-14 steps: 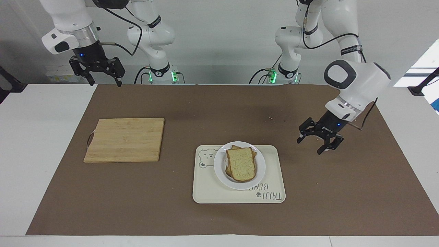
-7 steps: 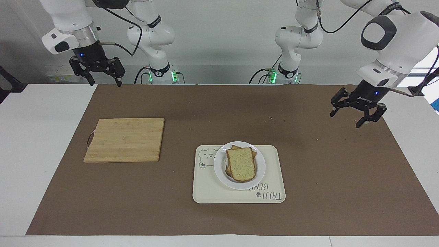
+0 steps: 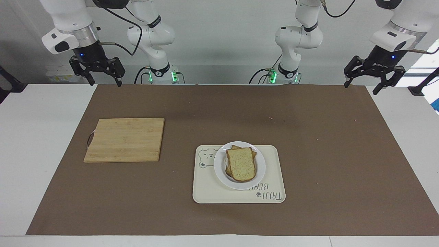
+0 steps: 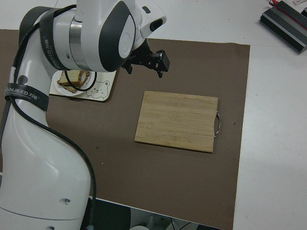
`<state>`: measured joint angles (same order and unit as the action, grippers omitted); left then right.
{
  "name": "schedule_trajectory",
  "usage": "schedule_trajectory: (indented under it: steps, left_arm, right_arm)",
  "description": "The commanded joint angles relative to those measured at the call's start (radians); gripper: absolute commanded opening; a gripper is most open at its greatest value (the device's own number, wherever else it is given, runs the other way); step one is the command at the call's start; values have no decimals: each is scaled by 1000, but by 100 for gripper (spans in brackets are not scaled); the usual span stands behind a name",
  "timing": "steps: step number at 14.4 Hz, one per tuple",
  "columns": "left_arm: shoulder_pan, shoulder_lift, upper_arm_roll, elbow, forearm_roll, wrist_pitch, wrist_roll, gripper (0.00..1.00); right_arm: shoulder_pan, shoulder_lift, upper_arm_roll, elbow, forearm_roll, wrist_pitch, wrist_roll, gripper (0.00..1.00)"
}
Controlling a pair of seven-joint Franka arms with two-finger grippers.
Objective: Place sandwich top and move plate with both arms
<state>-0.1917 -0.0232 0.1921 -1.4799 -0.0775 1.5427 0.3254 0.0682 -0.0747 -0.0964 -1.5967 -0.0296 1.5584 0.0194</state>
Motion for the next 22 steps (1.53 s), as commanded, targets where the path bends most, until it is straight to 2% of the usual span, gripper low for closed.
schedule_trajectory:
  steps: [1,5,8,12,14,19,22]
  left_arm:
    - [-3,11,10,47,28,-64,-40,100]
    - [0,-32,6,27,28,-72,-43,100]
    - [-9,-24,3,33,88,-55,-43,100]
    - [-17,-21,-3,36,91,-72,-98,100]
    - [8,-21,-40,38,91,-76,-115,100]
    - [187,-15,-222,53,81,-105,-118,100]
    - [187,-17,-215,53,76,-133,-118,100]
  right_arm:
    - [-7,6,3,12,-3,-1,-13,100]
    - [-5,6,3,12,-3,-1,-12,100]
    - [-7,6,3,12,-3,-1,-13,100]
    - [-7,6,3,12,-3,-1,-13,100]
    - [-7,6,3,12,-3,-1,-12,100]
    - [-7,4,3,12,-3,-3,-15,100]
    - [-7,4,1,12,43,-4,-15,100]
